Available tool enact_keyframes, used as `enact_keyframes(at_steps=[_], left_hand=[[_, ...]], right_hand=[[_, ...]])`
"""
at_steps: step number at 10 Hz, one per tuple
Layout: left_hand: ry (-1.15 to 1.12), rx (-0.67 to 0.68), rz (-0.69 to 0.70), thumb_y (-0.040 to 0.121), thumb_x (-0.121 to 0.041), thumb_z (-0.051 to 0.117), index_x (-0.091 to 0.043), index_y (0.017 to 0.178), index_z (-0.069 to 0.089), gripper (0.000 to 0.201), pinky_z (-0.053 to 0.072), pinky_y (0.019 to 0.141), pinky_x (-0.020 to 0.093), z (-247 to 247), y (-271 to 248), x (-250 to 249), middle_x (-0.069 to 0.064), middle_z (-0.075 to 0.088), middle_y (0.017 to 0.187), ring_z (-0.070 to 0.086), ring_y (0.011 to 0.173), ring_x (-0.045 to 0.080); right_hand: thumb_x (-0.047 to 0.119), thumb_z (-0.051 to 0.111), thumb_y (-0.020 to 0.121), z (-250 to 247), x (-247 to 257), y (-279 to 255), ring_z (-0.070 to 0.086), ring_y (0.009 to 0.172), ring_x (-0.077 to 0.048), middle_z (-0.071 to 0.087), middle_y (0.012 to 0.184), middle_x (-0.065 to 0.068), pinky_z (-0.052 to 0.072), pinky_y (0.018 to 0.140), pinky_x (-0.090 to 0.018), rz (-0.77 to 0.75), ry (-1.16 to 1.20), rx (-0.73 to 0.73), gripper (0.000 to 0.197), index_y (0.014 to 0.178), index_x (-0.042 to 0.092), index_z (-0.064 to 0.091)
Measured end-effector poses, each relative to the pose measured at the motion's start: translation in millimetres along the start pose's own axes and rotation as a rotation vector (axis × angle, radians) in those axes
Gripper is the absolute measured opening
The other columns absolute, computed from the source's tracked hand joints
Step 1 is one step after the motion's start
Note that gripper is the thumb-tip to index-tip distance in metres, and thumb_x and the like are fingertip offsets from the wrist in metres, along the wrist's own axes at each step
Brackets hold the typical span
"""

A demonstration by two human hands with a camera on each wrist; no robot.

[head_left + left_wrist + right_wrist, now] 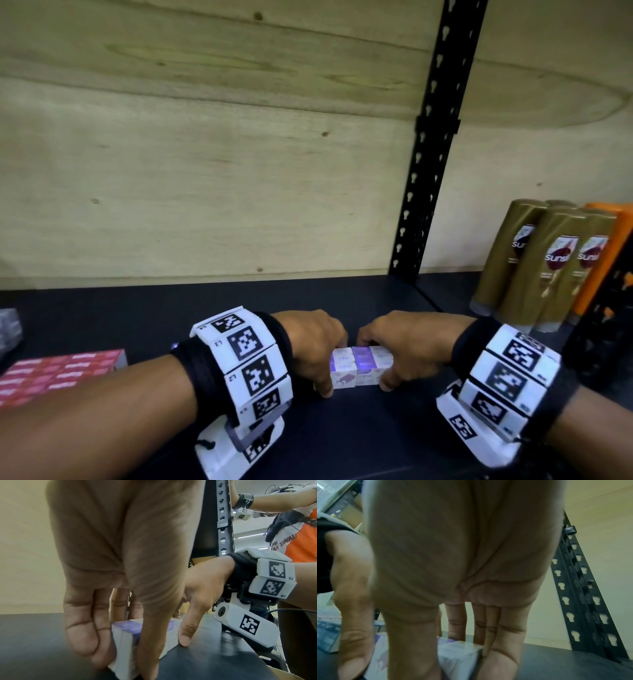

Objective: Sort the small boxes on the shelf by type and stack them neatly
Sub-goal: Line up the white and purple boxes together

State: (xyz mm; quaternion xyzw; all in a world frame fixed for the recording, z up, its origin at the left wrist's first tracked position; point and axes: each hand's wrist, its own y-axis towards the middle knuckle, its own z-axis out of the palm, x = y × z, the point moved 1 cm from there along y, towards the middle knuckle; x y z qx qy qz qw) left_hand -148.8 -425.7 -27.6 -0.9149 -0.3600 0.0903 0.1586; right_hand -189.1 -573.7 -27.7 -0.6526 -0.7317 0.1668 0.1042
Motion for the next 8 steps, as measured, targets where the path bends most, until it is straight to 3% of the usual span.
enact_keyframes(at_steps=[4,6,8], left_hand=[[-0.021,-0.043,-0.003,0.082,-0.038,0.076,-0.018,0.123,0.059,0.048,0.053,0.084,0.034,3.4,0.3,1.7,0.002,0.064,0.115,0.062,0.099,0.02],[-0.015,-0.027,-0.004,0.084,-0.035,0.075,-0.014,0.12,0.064,0.043,0.05,0.07,0.028,2.5,1.2,-0.1,0.003,0.07,0.109,0.062,0.086,0.017],[-0.012,-0.034,-0.002,0.08,-0.041,0.077,-0.016,0.124,0.059,0.054,0.054,0.085,0.034,0.4,0.2,0.7,0.002,0.066,0.111,0.061,0.09,0.017]], right_hand=[[0.031,0.074,0.083,-1.7,2.7,-4.4,0.056,0.097,-0.014,0.058,0.118,0.007,0.043,0.077,-0.029,-0.02,-0.002,-0.006,0.049,0.127,0.031,0.052],[0.031,0.075,0.083,-4.9,4.8,-4.9,0.056,0.095,-0.013,0.059,0.114,0.009,0.041,0.072,-0.026,-0.015,0.008,-0.001,0.05,0.127,0.032,0.052],[0.033,0.076,0.082,-6.6,4.6,-5.0,0.056,0.1,-0.012,0.059,0.119,0.008,0.045,0.081,-0.028,0.012,0.033,0.044,0.055,0.13,0.034,0.049]])
